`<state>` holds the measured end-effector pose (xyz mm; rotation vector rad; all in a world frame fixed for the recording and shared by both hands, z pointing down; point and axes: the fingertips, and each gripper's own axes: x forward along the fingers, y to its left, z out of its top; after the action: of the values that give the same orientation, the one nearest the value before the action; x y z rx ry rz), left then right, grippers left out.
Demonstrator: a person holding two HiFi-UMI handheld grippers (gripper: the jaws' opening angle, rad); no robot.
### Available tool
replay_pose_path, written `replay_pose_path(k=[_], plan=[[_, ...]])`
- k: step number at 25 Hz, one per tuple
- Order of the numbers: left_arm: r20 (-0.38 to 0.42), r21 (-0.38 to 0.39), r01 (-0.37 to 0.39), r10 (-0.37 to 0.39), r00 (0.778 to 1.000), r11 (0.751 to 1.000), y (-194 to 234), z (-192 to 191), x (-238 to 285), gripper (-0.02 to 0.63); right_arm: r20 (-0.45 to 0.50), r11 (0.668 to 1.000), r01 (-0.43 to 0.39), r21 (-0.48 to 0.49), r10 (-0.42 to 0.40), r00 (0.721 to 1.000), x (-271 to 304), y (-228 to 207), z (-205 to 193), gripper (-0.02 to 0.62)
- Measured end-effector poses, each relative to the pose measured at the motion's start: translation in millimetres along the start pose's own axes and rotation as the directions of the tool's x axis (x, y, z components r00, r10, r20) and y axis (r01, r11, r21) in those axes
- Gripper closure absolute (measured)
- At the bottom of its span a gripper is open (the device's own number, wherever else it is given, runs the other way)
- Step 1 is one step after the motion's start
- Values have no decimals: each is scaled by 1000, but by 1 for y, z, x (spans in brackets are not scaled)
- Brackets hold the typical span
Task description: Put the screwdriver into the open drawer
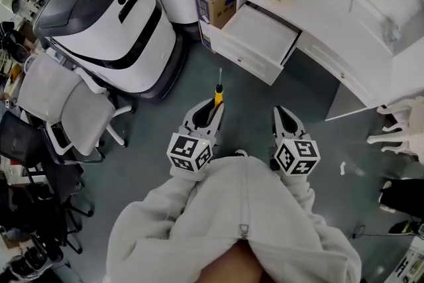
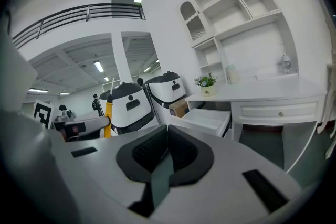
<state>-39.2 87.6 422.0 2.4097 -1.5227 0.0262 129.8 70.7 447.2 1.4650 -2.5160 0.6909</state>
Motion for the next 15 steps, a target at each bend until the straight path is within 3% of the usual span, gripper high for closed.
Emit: replay_pose_path(k=[8, 15], plan=[[15, -21, -74, 75, 997, 997, 5, 3, 26, 522, -25, 999, -31, -14, 31, 999, 17, -27, 12, 563], [-28, -41, -109, 108, 994, 993, 3, -9, 20, 522, -71, 997, -71, 19, 72, 995, 24, -25, -4, 563]])
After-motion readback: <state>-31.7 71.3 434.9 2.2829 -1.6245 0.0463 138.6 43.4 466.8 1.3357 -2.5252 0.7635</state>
